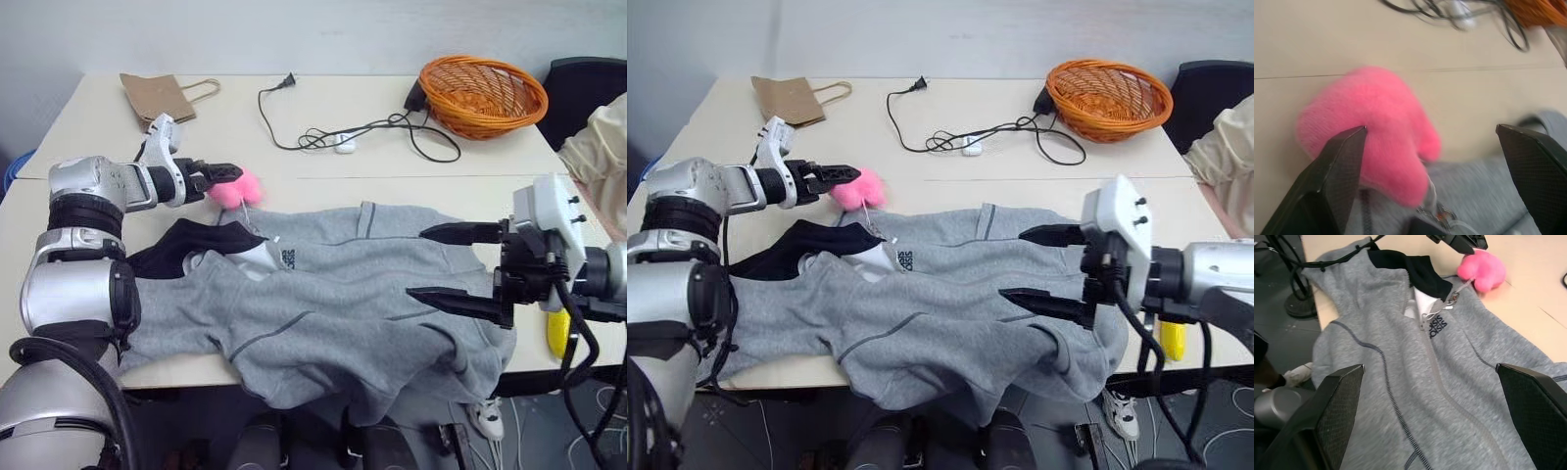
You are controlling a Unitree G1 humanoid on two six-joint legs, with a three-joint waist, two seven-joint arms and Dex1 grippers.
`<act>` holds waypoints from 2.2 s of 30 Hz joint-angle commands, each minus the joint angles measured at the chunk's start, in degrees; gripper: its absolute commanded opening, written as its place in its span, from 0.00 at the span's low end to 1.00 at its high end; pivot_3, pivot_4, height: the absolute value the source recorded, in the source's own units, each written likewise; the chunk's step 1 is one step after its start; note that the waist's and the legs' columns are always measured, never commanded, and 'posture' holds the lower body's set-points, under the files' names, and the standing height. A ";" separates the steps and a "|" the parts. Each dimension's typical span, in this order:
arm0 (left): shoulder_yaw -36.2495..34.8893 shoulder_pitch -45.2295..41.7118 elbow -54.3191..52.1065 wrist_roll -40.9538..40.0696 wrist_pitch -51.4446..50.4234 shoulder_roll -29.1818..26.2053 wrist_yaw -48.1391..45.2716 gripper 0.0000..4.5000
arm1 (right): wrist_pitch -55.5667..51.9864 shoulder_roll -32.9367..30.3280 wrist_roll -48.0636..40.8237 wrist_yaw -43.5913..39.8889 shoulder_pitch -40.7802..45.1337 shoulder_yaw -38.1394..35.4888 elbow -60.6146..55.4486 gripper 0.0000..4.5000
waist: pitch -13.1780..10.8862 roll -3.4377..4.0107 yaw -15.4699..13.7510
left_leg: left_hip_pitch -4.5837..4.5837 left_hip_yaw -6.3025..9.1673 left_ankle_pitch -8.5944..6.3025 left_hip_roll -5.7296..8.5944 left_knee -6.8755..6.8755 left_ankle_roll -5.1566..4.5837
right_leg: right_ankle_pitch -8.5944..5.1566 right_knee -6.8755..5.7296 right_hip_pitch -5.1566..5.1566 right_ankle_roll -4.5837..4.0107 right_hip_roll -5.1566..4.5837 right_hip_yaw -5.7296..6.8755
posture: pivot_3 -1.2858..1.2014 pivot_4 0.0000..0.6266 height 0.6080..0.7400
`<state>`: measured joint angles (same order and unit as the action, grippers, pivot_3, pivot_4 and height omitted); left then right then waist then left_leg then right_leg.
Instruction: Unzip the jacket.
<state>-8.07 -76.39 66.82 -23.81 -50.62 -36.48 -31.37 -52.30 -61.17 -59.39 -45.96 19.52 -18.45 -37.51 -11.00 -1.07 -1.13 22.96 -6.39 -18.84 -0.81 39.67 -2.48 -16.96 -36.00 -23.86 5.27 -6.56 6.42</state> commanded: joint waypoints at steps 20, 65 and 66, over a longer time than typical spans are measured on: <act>-10.50 -2.04 5.56 3.04 3.43 6.83 13.31 0.74 | 4.84 6.49 7.00 3.08 6.76 7.90 2.04 1.00 | -0.02 -0.05 -0.23 | 0.16 -0.09 0.06 0.22 0.36 -0.25 | 0.31 0.02 0.05 0.45 0.05 -0.04 | 0.52 0.24 1.00; 23.89 19.06 -66.11 3.28 12.34 5.92 -37.70 0.81 | 13.62 1.59 26.35 4.00 -18.09 4.67 -4.52 1.00 | 0.03 0.03 -0.24 | 0.08 0.01 0.12 0.18 0.38 -0.34 | 0.32 0.05 0.19 0.43 0.00 -0.48 | 0.52 0.24 1.00; 23.54 19.41 -66.57 2.89 13.22 4.72 -39.45 0.81 | 15.01 1.10 27.89 3.18 -17.77 5.56 -3.87 1.00 | 0.03 0.03 -0.22 | 0.08 0.00 0.12 0.18 0.39 -0.33 | 0.32 0.06 0.19 0.42 0.01 -0.48 | 0.52 0.24 1.00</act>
<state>17.03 -57.27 2.91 -19.20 -39.76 -30.78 -67.36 -40.49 -58.83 -34.18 -41.16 1.03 -13.53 -41.73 -10.98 -1.04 -1.35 23.04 -6.39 -18.72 -0.63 40.06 -2.82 -16.64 -35.95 -23.67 5.70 -6.54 5.97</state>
